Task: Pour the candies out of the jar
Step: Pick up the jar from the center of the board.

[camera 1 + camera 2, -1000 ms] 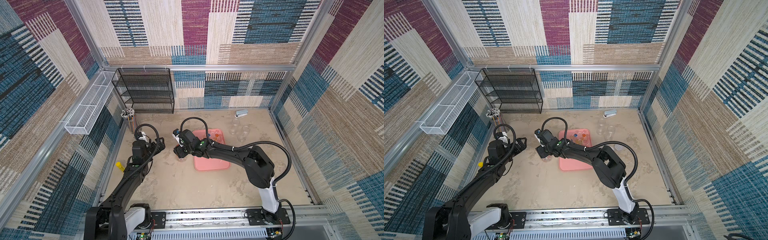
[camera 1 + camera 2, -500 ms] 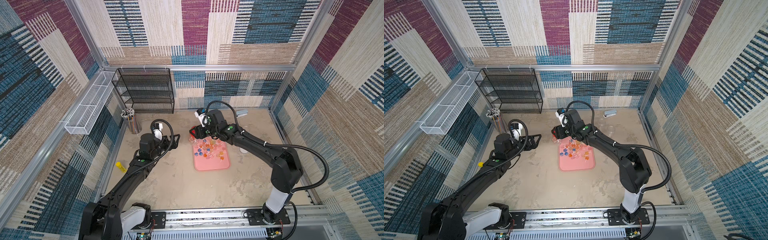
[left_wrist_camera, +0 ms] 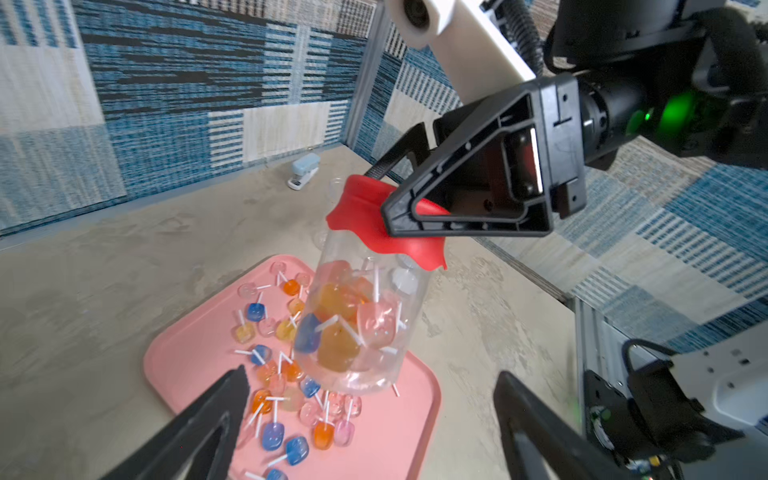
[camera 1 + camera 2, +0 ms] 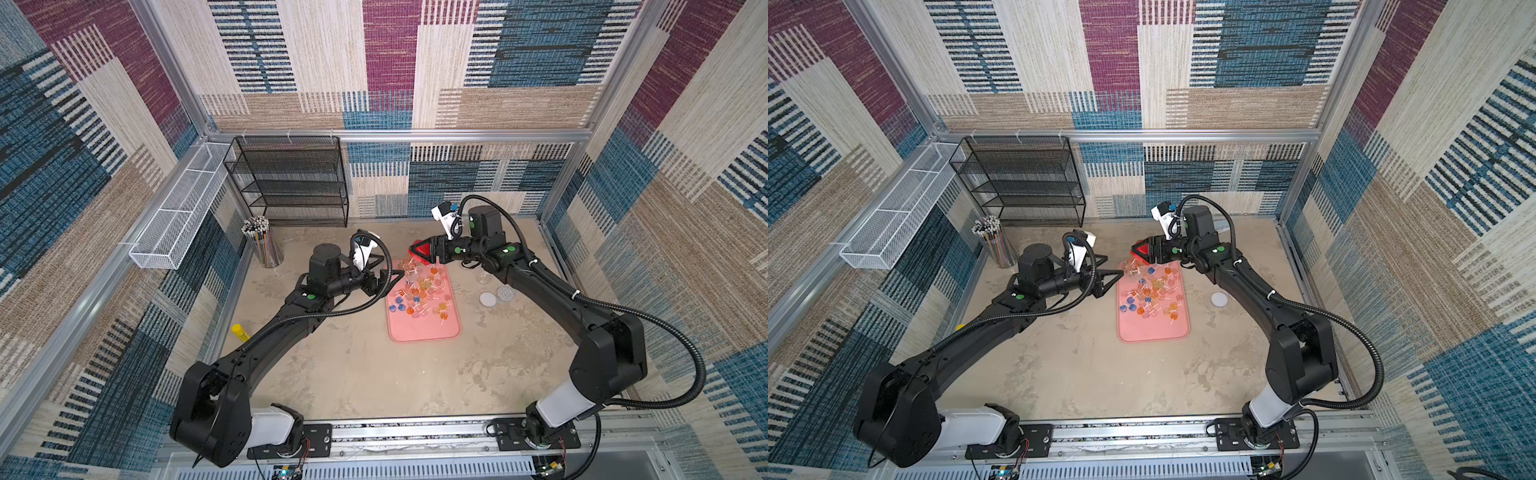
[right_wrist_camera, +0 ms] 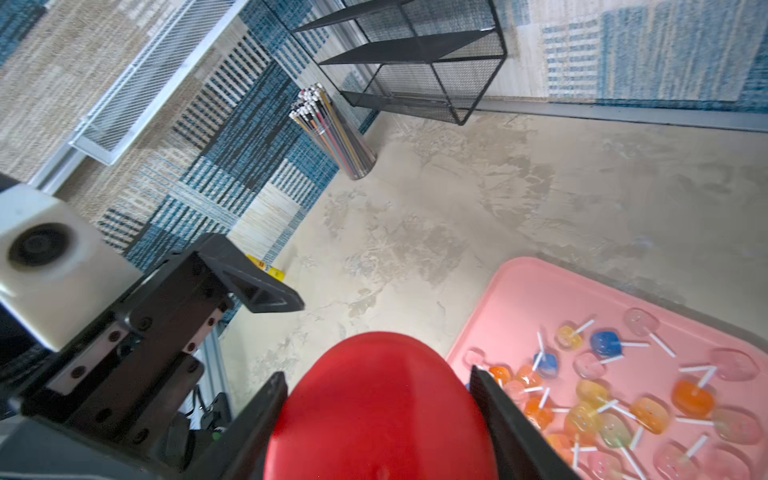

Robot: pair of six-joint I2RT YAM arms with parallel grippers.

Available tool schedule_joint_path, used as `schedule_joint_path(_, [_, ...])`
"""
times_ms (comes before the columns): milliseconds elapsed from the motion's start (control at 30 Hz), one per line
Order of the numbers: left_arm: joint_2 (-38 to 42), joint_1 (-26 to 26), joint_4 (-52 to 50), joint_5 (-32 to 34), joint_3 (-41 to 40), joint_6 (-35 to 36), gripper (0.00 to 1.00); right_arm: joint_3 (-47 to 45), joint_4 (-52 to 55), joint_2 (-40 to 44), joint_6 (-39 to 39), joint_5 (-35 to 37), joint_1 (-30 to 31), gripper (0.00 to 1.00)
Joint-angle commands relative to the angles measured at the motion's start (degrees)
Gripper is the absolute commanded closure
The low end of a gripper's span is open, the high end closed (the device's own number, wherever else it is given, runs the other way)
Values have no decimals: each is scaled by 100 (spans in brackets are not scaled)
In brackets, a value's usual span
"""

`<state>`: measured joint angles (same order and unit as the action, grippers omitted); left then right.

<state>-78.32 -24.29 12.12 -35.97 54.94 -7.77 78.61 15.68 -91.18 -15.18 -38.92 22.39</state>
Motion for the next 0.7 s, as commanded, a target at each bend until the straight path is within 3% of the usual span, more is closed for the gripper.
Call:
schedule_joint_path(0, [-250,-97,-155,-542,286,454,5,-3,-355,90,-136,-617,-33,52])
schedule_joint_path(200, [-651,-250,-250,-723,639,538,5,-2,-415,126,-218,-845,-42,54])
schedule_joint_path(667, [-912,-268,-237,-824,821,479,14,-222,-684,236,-374,-1009,-40,55])
